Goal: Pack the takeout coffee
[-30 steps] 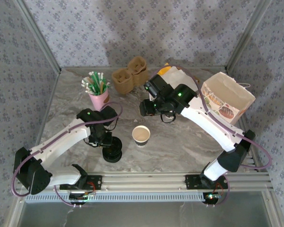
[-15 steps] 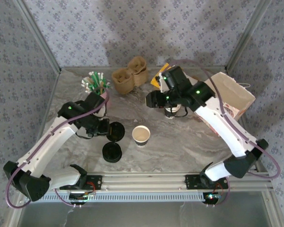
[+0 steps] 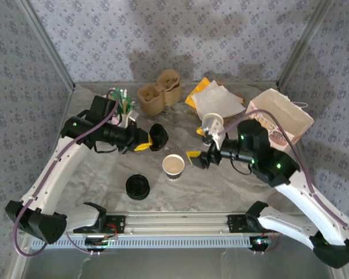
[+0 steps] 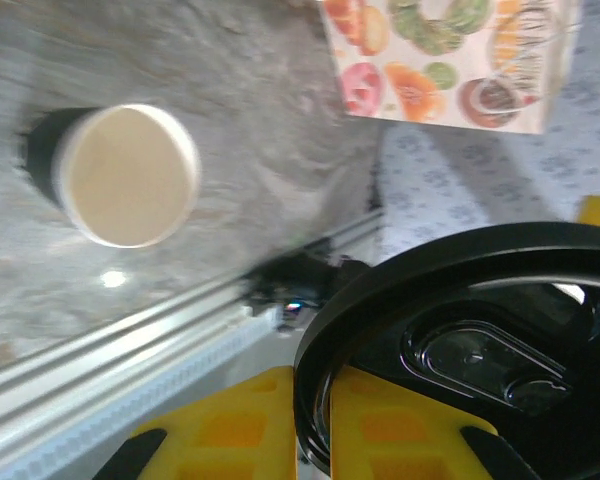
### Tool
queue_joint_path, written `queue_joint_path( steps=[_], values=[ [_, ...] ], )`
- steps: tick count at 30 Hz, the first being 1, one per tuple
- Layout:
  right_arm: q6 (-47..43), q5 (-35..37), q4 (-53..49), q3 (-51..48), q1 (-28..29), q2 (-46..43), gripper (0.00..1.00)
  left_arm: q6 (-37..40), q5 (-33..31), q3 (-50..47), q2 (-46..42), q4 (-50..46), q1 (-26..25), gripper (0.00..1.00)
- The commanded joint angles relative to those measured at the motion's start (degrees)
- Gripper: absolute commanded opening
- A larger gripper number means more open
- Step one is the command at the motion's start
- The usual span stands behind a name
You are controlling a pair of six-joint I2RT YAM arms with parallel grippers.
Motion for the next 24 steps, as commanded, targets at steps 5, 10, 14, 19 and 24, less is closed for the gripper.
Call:
queue_joint_path(
  steps=[5, 10, 14, 19, 24],
  values=[
    [-14.97, -5.31, 13.72, -5.57, -0.21, -1.6, 0.95, -11.97, 13.15, -1.0, 0.69, 10.29, 0.65, 0.14],
    [-6.75, -12.29, 25.68, -7.14, -3.42, 2.56, 0.98, -16.52, 16.54, -1.11, 0.82, 14.79, 0.63, 0.14],
    [3.68, -20.11, 38.53, -7.19, -8.66, 7.48, 1.0, -18.04, 18.68, 0.25, 1.79, 16.39, 0.71, 0.14],
    [5.79, -25.66, 43.22, -4.69, -8.89, 12.5, 1.0, -18.28, 20.03, 2.68, 3.35, 15.35, 1.05, 0.14],
    [7.77, -27.7, 47.18, -3.19, -8.98, 15.25, 1.0, -18.34, 20.66, 5.16, 4.75, 14.58, 1.42, 0.14]
  ],
)
